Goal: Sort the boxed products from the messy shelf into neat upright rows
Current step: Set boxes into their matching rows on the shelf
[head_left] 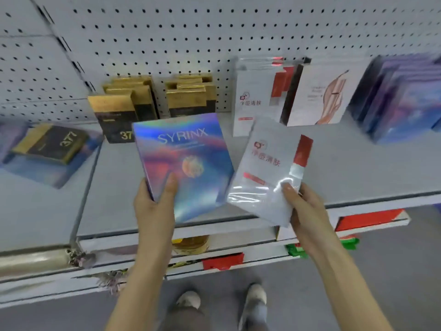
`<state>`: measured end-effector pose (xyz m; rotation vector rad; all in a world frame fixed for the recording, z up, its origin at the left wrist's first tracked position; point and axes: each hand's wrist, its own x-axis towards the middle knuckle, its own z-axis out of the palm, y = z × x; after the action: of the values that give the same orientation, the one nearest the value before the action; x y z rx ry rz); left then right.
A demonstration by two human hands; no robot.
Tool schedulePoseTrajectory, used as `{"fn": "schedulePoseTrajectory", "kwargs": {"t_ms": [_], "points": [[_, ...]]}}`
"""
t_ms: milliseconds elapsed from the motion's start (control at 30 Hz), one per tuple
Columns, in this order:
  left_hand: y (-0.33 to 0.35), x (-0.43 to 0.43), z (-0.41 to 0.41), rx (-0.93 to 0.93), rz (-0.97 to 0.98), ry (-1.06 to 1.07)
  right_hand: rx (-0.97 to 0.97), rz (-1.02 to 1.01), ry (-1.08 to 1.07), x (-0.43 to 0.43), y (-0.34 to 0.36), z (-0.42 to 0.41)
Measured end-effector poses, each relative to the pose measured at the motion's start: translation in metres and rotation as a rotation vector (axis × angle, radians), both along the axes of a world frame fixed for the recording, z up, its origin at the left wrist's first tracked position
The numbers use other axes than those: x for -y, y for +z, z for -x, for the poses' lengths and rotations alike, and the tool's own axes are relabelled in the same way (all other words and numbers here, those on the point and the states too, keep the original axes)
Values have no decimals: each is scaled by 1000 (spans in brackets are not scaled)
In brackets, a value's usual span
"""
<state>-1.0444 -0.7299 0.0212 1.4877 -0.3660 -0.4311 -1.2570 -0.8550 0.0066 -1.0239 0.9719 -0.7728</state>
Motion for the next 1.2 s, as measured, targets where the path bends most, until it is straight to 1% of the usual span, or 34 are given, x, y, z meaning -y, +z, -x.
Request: {"fn": "schedulePoseTrajectory", "kwargs": {"t_ms": [67, 167, 300, 367, 467, 500, 567, 600, 633, 767, 933, 1033, 1100, 1133, 1200], "points": [[-2, 10, 16, -6, -46, 46, -15, 45, -6, 37, -2, 12], [-6, 22, 32, 24, -91, 107, -60, 179, 38, 86, -2, 13], [-7, 21, 40, 39, -92, 183, -194, 382, 138, 139, -2, -17], [-9, 19, 41, 54, -94, 222, -236, 435, 180, 161, -7, -35], [-11, 22, 39, 31, -81, 288, -298, 501, 156, 182, -19, -51], [-13, 23, 38, 21, -78, 297, -354, 557, 140, 187, -23, -52], [-15, 24, 35, 25, -94, 290, -531, 672, 99, 197, -29, -51], [-16, 22, 33, 35, -101, 281, -599, 701, 74, 202, -31, -51], [-18, 19, 30, 44, -107, 273, -625, 706, 52, 206, -33, -52], [-18, 19, 20, 37, -94, 274, -593, 674, -13, 218, -29, -62], [-17, 41, 11, 15, -93, 222, -718, 613, 40, 225, -31, -61], [-18, 53, 11, 10, -94, 152, -750, 579, 53, 219, -37, -55], [-18, 62, 14, 17, -79, 109, -701, 497, 36, 213, -34, -50], [-18, 68, 16, 17, -70, 84, -633, 436, 7, 208, -29, -46], [-15, 84, 23, 9, -47, 19, -408, 286, -58, 193, -16, -33]]}}
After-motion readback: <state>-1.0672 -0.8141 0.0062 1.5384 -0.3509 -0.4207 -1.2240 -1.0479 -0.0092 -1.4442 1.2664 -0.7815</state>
